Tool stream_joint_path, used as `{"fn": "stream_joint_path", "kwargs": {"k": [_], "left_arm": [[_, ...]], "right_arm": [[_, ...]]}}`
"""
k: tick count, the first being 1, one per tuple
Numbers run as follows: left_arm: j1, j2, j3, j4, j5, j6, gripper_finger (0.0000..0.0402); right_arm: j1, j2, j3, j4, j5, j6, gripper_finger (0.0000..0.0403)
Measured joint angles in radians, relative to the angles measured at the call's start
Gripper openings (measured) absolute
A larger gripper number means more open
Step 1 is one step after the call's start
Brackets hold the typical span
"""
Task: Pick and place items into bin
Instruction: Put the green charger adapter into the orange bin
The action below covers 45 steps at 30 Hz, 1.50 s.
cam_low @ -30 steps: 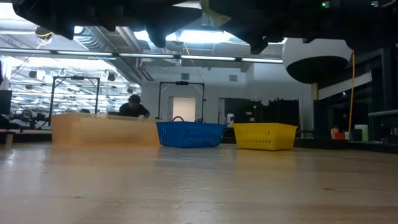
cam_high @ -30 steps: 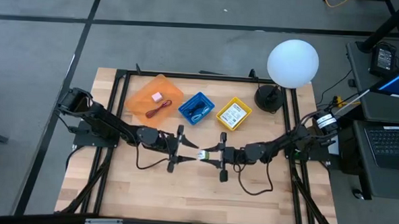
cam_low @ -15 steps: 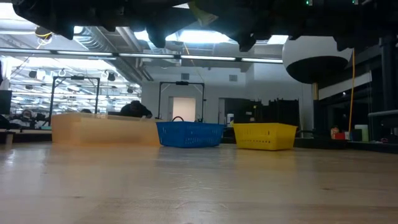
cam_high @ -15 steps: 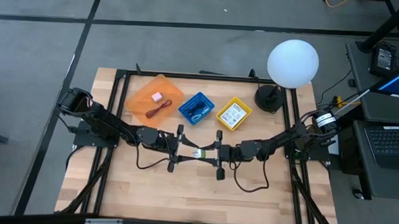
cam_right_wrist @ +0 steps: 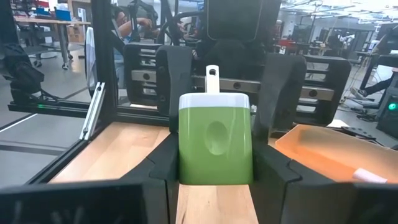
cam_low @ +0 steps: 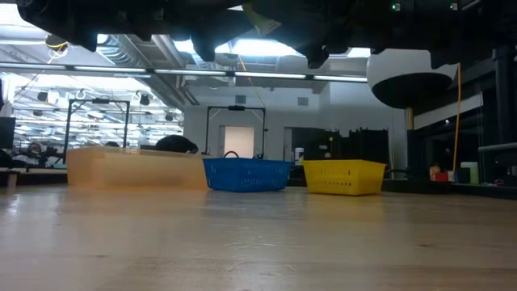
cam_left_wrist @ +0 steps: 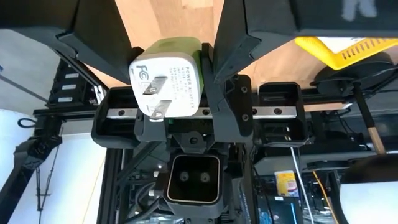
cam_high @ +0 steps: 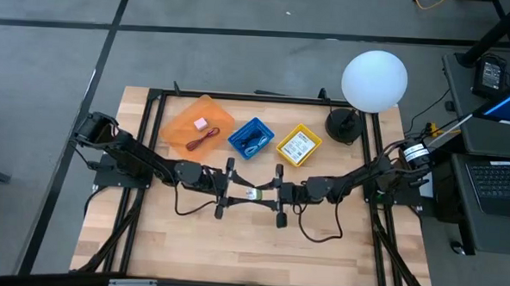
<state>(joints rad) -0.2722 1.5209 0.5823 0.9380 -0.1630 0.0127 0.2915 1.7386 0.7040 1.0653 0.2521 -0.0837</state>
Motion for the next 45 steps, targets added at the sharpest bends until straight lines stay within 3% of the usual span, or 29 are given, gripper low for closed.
{"fn": "stream_joint_path", "kwargs": {"k": [19, 36, 45], "left_arm": [[-0.001, -0.003, 0.0, 0.003, 0.031, 0.058, 0.0143], [-0.001, -0.005, 0.001, -0.005, 0.047, 0.076, 0.0143], [-0.001, -0.034, 0.002, -0.034, 0.073, 0.08, 0.0143]], "right_arm": [[-0.007, 0.001, 0.011, 0.0, 0.002, -0.007, 0.0124], [-0.007, 0.001, 0.013, -0.005, -0.009, -0.028, 0.0129], [-0.007, 0.001, 0.019, -0.006, -0.019, -0.027, 0.0168]]}}
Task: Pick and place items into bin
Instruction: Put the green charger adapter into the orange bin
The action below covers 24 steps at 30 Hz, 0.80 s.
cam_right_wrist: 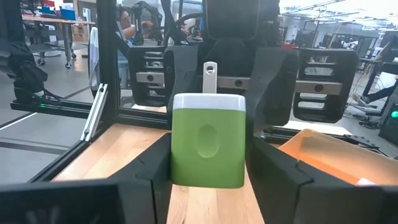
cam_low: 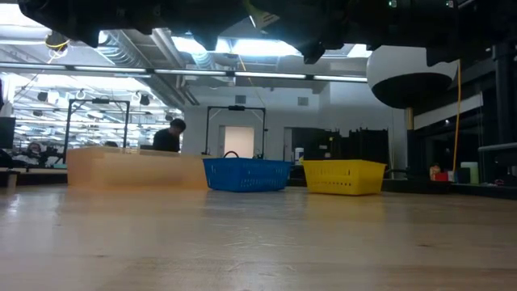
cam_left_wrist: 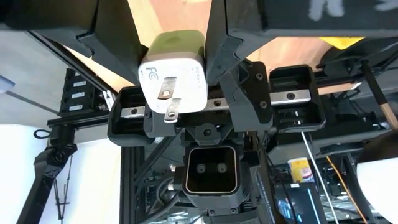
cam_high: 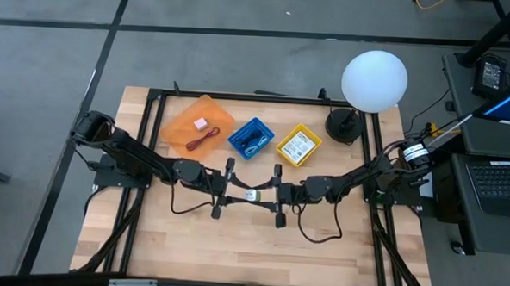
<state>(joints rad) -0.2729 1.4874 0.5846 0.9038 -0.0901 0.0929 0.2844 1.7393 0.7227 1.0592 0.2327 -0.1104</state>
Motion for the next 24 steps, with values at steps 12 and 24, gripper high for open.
{"fn": "stream_joint_path", "kwargs": {"k": [12, 24], "left_arm": [[0.0, -0.041, 0.0, -0.082, -0.012, 0.01, 0.0142], [-0.003, -0.141, -0.002, -0.244, -0.055, 0.02, 0.0142]], "right_arm": [[0.0, 0.0, 0.0, -0.014, 0.009, 0.0, 0.0175], [-0.001, -0.002, -0.002, -0.061, 0.099, -0.002, 0.0175]]}}
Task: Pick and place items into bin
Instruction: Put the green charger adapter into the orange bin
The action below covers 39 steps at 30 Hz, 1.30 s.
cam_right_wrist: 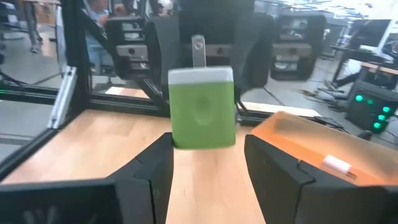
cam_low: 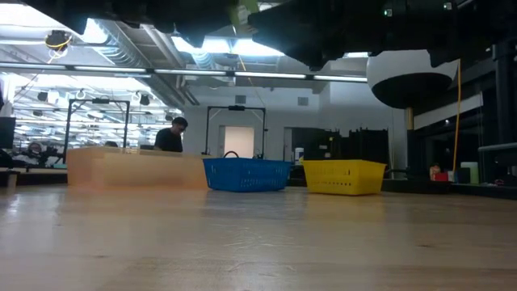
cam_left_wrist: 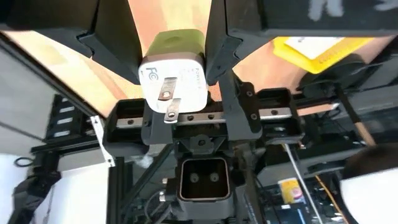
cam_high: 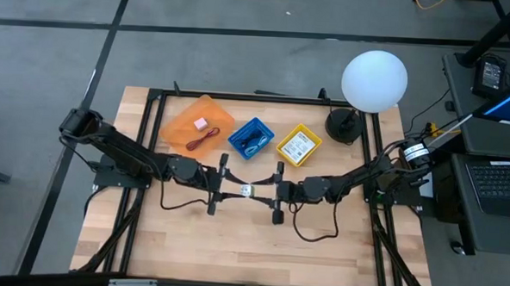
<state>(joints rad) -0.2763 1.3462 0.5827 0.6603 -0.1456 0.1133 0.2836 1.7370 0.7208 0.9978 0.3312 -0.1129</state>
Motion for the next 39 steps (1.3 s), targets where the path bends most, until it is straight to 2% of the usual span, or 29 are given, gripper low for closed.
{"fn": "stream_joint_path", "kwargs": {"k": [6, 11, 13, 18, 21, 26, 32, 39], "left_arm": [[-0.009, -0.057, 0.0, -0.094, -0.012, 0.021, 0.0142], [-0.007, -0.09, 0.0, -0.148, -0.034, 0.022, 0.0142], [-0.008, -0.099, 0.0, -0.169, -0.055, 0.023, 0.0141], [-0.006, -0.115, 0.0, -0.201, -0.148, 0.027, 0.0141], [-0.005, -0.126, 0.0, -0.238, -0.172, 0.017, 0.0141], [0.002, -0.134, -0.001, -0.268, -0.266, 0.007, 0.0141], [0.064, -0.134, -0.001, -0.283, -0.317, -0.019, 0.0141], [0.176, -0.134, -0.001, -0.305, -0.4, -0.04, 0.0141]], "right_arm": [[-0.004, -0.03, -0.007, -0.096, 0.038, 0.004, 0.0174], [0.003, -0.169, -0.031, -0.312, 0.054, 0.108, 0.0174], [0.012, -0.22, -0.05, -0.343, 0.052, 0.139, 0.0174], [0.055, -0.288, -0.131, -0.302, 0.057, 0.174, 0.0173], [0.08, -0.291, -0.194, -0.227, 0.101, 0.19, 0.0158], [0.102, -0.284, -0.292, -0.124, 0.123, 0.244, 0.0102], [0.106, -0.284, -0.351, -0.011, 0.124, 0.249, 0.0013], [0.106, -0.284, -0.351, -0.014, 0.124, 0.243, 0.0007]]}}
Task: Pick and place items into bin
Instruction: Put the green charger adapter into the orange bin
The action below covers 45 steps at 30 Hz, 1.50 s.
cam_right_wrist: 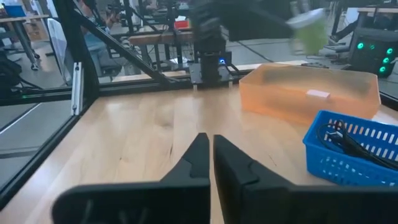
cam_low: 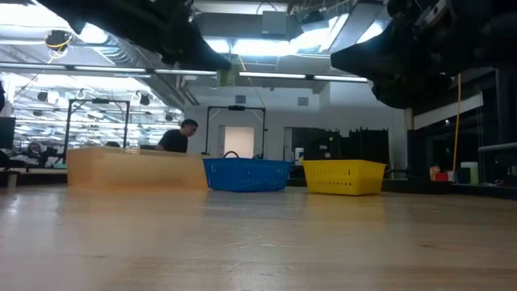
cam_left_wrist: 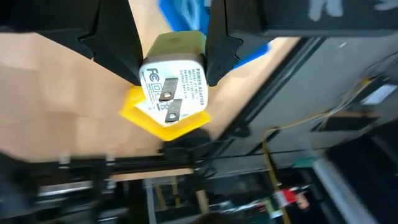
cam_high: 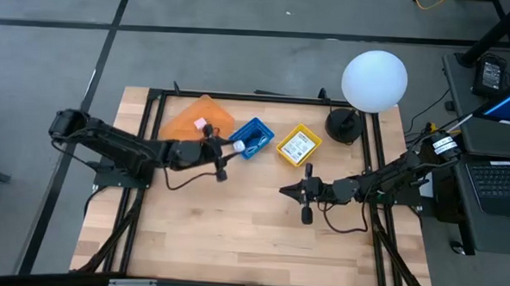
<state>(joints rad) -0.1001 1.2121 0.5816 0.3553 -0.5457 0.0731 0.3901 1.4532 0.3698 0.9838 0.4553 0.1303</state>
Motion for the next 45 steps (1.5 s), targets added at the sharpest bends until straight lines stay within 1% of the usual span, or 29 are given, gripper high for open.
{"fn": "stream_joint_path", "kwargs": {"k": [6, 14, 17, 20, 29, 36, 39, 45], "left_arm": [[0.107, 0.0, 0.0, -0.033, -0.007, 0.0, 0.0141], [0.227, 0.0, 0.0, -0.096, -0.065, -0.011, 0.0141], [0.264, 0.0, 0.0, -0.137, -0.066, -0.015, 0.0141], [0.3, 0.0, 0.0, -0.201, -0.065, -0.064, 0.0141], [0.365, 0.0, 0.0, -0.385, -0.06, -0.161, 0.0141], [0.415, 0.0, 0.0, -0.573, 0.006, -0.266, 0.0141], [0.43, 0.0, 0.0, -0.607, 0.01, -0.285, 0.0141], [0.455, 0.0, 0.0, -0.621, 0.016, -0.291, 0.0141]], "right_arm": [[0.0, 0.0, 0.0, -0.001, 0.0, -0.003, 0.0003], [0.0, 0.0, 0.0, -0.01, 0.0, -0.003, 0.0001], [0.0, 0.0, 0.0, -0.015, 0.0, -0.002, 0.0001], [0.0, 0.001, 0.0, -0.021, -0.001, 0.001, 0.0002], [0.0, 0.001, 0.0, -0.024, -0.001, 0.005, 0.0001], [0.0, 0.022, 0.0, -0.024, -0.001, 0.023, 0.0001], [0.0, 0.038, 0.0, -0.02, -0.001, 0.026, 0.0001], [0.0, 0.046, 0.0, -0.007, -0.002, 0.026, 0.0001]]}}
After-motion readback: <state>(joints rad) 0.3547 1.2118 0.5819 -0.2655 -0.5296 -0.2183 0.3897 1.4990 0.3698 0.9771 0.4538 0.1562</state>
